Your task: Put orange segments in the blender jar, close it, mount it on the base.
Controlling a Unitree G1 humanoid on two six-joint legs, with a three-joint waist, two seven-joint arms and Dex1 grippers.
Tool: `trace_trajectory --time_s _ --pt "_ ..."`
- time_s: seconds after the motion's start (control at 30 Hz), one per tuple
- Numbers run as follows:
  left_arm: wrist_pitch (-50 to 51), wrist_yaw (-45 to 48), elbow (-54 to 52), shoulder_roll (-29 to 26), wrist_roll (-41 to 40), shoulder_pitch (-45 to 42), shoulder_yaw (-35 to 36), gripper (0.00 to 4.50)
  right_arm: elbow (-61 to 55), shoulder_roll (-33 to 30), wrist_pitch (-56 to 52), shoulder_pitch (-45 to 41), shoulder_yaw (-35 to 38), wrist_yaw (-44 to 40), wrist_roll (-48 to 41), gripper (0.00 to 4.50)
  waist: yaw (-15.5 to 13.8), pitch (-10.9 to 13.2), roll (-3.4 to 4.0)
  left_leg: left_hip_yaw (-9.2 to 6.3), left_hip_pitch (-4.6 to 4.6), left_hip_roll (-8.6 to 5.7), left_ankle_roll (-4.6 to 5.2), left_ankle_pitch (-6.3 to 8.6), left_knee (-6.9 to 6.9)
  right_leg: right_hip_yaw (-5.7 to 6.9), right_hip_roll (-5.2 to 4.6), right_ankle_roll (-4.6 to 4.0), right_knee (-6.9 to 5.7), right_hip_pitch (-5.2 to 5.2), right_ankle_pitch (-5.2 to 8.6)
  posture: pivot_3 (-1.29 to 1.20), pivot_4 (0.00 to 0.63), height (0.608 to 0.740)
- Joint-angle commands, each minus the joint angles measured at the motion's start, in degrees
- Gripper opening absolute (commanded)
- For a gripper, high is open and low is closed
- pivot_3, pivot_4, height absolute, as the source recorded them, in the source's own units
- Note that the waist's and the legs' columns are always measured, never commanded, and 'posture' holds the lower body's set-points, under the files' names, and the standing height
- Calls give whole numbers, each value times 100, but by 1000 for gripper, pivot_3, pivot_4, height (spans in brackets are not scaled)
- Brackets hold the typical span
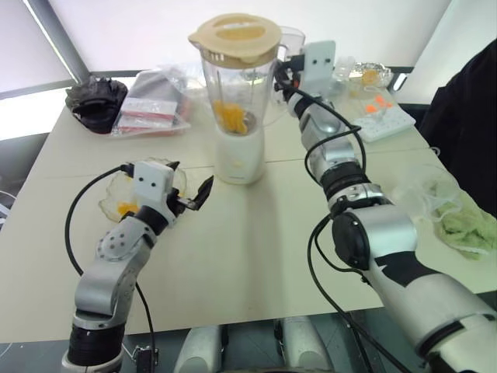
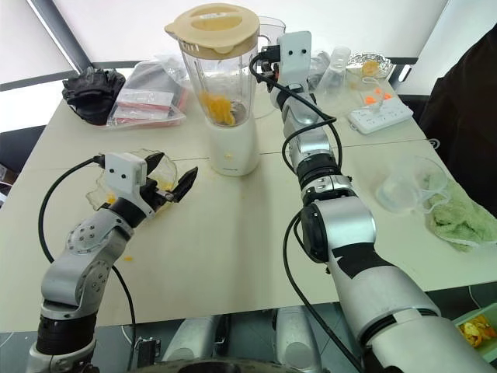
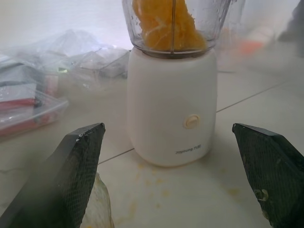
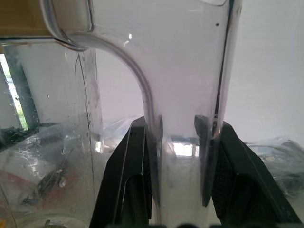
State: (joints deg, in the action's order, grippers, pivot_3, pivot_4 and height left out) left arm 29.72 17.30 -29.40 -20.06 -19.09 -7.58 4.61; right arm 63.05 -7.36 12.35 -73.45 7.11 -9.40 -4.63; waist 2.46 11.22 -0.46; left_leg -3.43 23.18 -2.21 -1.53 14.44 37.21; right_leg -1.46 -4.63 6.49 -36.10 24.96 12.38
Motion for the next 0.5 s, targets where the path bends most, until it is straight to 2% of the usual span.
trace_trajectory --time_s 0.03,0.23,0.5 --pt "-136 11 -93 2 70 -104 -41 4466 20 -114 -332 47 -268 -31 322 1021 -5 -1 1 0 -4 0 0 0 0 1 0 0 1 -6 0 0 150 740" --pt "-174 -10 -74 47 113 -114 -92 4466 72 -273 -476 -10 -490 68 583 1021 -26 -2 -1 -1 -67 0 1 1 -8 2 0 -2 10 -70 2 0 150 740" --pt "-212 -13 -36 101 174 -111 -106 4466 75 -368 -603 4 -614 305 696 1021 -65 -5 -1 -1 -71 -1 1 1 -6 2 -1 -2 9 -76 2 0 150 740"
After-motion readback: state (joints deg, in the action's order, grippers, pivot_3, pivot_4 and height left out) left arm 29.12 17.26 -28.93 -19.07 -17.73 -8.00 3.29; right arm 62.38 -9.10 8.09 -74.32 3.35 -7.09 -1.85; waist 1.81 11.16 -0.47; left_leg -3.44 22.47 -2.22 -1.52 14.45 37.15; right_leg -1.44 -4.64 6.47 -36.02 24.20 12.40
